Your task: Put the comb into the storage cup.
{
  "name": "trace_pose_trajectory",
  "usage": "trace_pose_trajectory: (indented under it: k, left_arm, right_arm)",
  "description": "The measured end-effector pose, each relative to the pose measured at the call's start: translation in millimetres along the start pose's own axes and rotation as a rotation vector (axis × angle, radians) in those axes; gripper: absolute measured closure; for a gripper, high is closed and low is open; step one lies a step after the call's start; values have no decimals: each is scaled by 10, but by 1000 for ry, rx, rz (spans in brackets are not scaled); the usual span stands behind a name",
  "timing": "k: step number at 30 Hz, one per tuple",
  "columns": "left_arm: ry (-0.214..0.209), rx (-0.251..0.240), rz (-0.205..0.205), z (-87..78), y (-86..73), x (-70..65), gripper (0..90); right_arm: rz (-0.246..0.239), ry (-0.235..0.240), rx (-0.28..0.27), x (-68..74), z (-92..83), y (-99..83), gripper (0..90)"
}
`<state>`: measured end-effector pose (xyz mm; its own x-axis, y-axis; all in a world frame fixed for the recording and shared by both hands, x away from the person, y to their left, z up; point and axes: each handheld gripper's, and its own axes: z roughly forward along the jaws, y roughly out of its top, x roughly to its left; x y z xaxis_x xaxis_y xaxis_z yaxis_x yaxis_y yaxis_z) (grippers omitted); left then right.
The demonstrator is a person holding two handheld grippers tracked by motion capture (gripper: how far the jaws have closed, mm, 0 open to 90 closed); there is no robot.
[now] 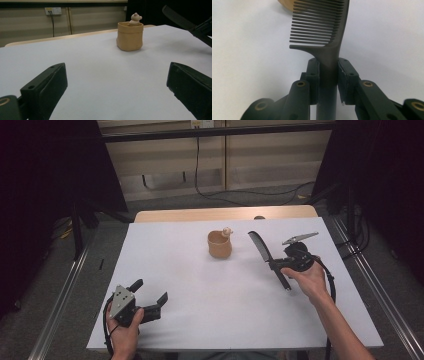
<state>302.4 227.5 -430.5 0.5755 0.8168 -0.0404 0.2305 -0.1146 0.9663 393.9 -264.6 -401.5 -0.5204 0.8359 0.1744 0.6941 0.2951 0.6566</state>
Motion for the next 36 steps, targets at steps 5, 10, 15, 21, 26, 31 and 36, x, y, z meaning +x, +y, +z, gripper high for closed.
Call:
trace_pose_trajectory:
  k: [5,10,15,21,26,31,36]
  left_arm:
    - [-2,-5,-5,-3,1,-1,33]
    - [-5,-4,0,-12,5,6,33]
    - [-4,-9,0,-17,6,3,33]
    - [-2,-11,1,-19,9,9,33]
    - [-3,-12,-3,-17,7,7,33]
    - [-2,-11,0,-16,8,6,33]
    - [-13,-24,-2,-27,16,9,33]
  right_arm:
    - [-26,-4,-75,20,-43,-17,724]
    - [-74,6,-158,67,-68,-17,724]
    - [-58,-18,-227,54,-116,-19,723]
    - [-50,5,-325,40,-132,-41,723]
    - [-63,9,-385,78,-129,-37,723]
    - [-74,11,-428,98,-130,-30,723]
    - [-85,29,-478,133,-149,-10,723]
